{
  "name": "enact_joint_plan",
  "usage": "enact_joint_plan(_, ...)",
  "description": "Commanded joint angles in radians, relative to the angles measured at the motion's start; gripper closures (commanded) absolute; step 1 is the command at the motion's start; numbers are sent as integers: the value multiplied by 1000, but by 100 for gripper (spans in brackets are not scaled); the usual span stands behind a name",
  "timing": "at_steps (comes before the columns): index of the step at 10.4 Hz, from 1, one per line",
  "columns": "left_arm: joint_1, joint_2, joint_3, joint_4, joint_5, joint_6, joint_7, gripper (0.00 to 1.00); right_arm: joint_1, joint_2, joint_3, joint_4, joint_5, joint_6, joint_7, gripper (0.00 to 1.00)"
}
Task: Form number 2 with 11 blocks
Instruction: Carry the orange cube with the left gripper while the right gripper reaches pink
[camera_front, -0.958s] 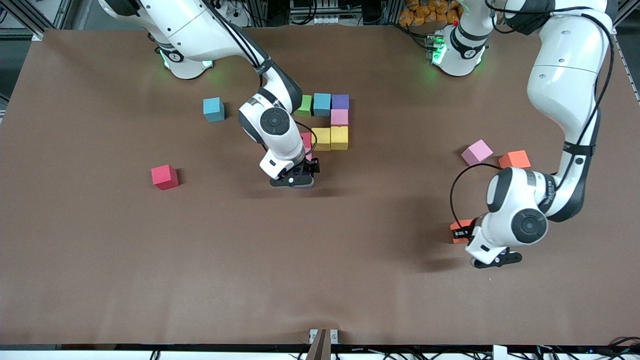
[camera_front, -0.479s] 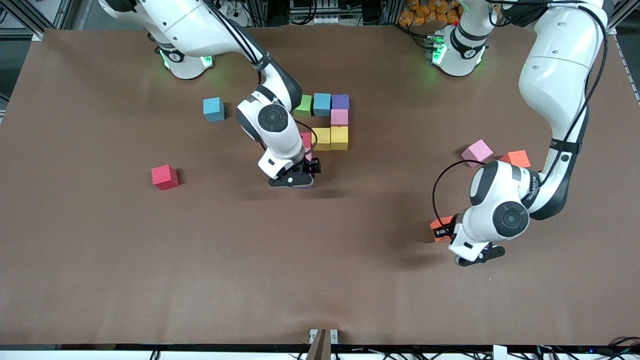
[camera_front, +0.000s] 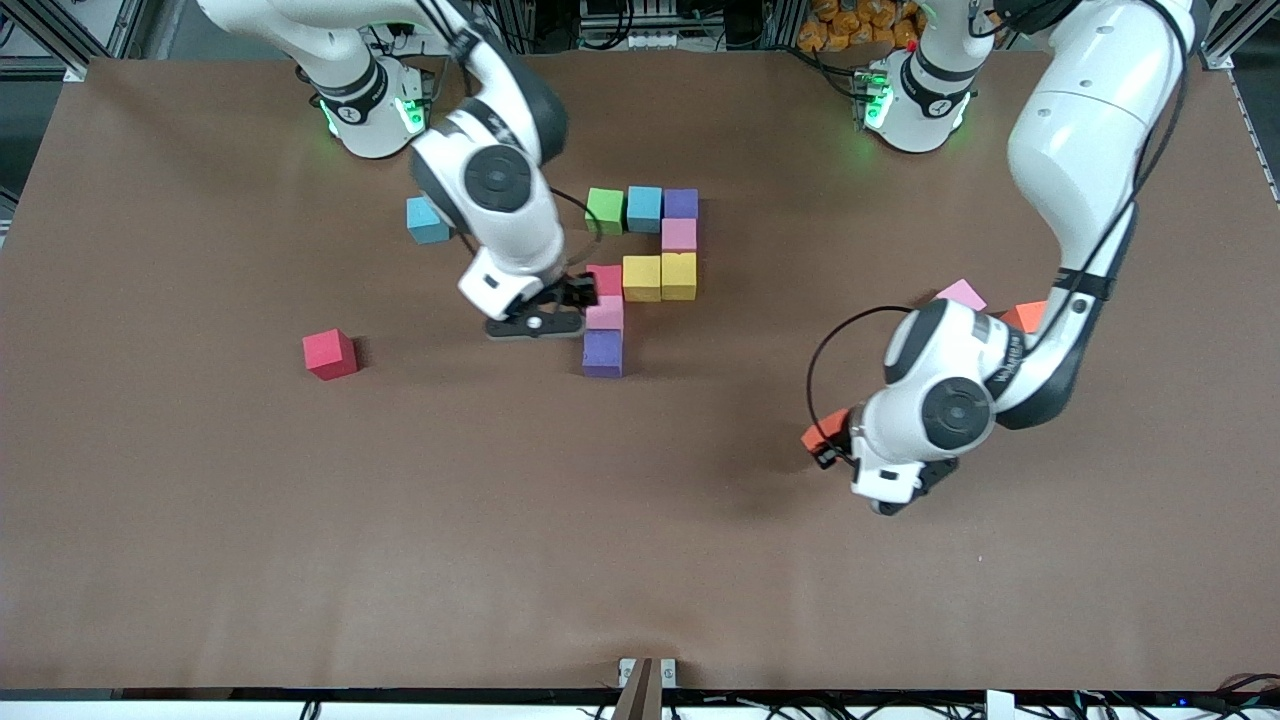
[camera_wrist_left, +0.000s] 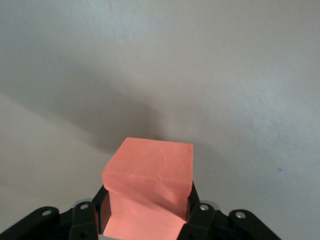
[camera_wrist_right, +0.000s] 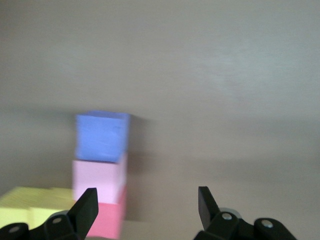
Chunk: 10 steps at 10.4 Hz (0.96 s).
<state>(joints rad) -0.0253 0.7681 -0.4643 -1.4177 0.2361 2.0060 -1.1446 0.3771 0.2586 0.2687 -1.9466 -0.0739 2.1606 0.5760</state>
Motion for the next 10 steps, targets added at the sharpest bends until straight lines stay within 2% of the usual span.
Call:
enact_joint_plan(1, -68, -15, 7, -13, -12, -10, -183, 55, -157, -188, 40, -223, 2, 24, -225, 12)
enact_joint_plan(6, -211, -1, 7, -13, -15, 7, -599, 55, -464, -251, 40, -348, 5, 67, -713, 14)
enact_joint_plan(8, -248, 11, 7, -13, -15, 11, -735, 55, -559, -217, 37, -345, -10, 146, -865, 14)
enact_joint_plan(10, -275, 13, 9, -13, -15, 34, -851, 55, -656, -124, 35, -342, -9, 290, -1046, 12)
